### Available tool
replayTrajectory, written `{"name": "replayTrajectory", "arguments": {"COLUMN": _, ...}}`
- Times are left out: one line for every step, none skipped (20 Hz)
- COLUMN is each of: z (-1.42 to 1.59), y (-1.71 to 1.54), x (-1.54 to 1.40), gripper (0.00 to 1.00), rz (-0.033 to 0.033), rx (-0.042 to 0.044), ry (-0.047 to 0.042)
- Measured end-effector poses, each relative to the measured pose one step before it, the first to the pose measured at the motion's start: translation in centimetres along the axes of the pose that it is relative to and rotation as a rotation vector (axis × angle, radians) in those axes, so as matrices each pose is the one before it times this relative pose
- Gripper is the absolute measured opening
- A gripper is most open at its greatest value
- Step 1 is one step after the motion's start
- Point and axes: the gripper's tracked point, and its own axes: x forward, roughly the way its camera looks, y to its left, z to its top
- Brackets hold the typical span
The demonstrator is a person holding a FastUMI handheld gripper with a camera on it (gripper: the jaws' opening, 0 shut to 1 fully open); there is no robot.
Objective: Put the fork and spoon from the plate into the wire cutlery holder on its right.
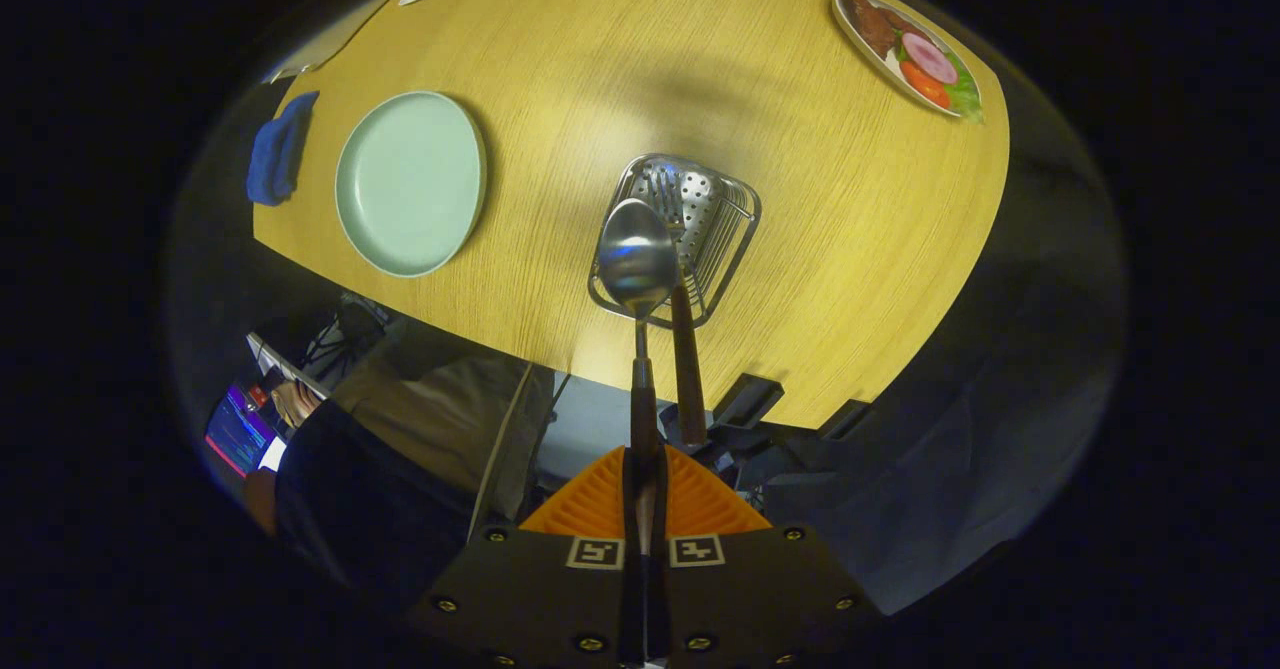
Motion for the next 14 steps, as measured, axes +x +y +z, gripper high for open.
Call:
{"name": "replayTrajectory", "arguments": {"z": 0.288, "y": -0.142, "x": 0.076, "gripper": 0.02, "rz": -0.00065, "rx": 0.00949, "ry": 0.00843}}
{"name": "replayTrajectory", "arguments": {"z": 0.177, "y": -0.088, "x": 0.208, "gripper": 0.02, "rz": -0.00265, "rx": 0.00572, "ry": 0.01056}}
{"name": "replayTrajectory", "arguments": {"z": 0.015, "y": 0.181, "x": 0.304, "gripper": 0.02, "rz": -0.0027, "rx": 0.00494, "ry": 0.00978}}
{"name": "replayTrajectory", "arguments": {"z": 0.214, "y": -0.02, "x": -0.054, "gripper": 0.02, "rz": -0.00028, "rx": 0.00217, "ry": 0.01008}}
{"name": "replayTrajectory", "arguments": {"z": 0.19, "y": 0.051, "x": 0.072, "gripper": 0.02, "rz": 0.00047, "rx": 0.00124, "ry": 0.00912}}
{"name": "replayTrajectory", "arguments": {"z": 0.358, "y": 0.029, "x": 0.065, "gripper": 0.02, "rz": 0.00072, "rx": 0.00021, "ry": 0.00274}}
{"name": "replayTrajectory", "arguments": {"z": 0.319, "y": 0.161, "x": 0.082, "gripper": 0.02, "rz": 0.00268, "rx": 0.00238, "ry": 0.00588}}
{"name": "replayTrajectory", "arguments": {"z": 0.176, "y": 0.111, "x": 0.12, "gripper": 0.02, "rz": 0.00296, "rx": -0.00134, "ry": 0.01396}}
{"name": "replayTrajectory", "arguments": {"z": 0.144, "y": -0.053, "x": 0.231, "gripper": 0.02, "rz": 0.00067, "rx": 0.00248, "ry": 0.01989}}
{"name": "replayTrajectory", "arguments": {"z": 0.214, "y": -0.093, "x": 0.185, "gripper": 0.02, "rz": -0.00342, "rx": 0.00636, "ry": 0.01834}}
{"name": "replayTrajectory", "arguments": {"z": 0.228, "y": -0.151, "x": 0.108, "gripper": 0.02, "rz": -0.00726, "rx": 0.004, "ry": 0.01426}}
{"name": "replayTrajectory", "arguments": {"z": 0.3, "y": -0.102, "x": 0.071, "gripper": 0.02, "rz": -0.00319, "rx": 0.00443, "ry": 0.0077}}
{"name": "replayTrajectory", "arguments": {"z": 0.67, "y": 0.034, "x": -0.493, "gripper": 0.02, "rz": 0.00473, "rx": 0.00675, "ry": 0.00297}}
{"name": "replayTrajectory", "arguments": {"z": 0.373, "y": 0.009, "x": 0.17, "gripper": 0.02, "rz": 0.00277, "rx": 0.00684, "ry": 0.00435}}
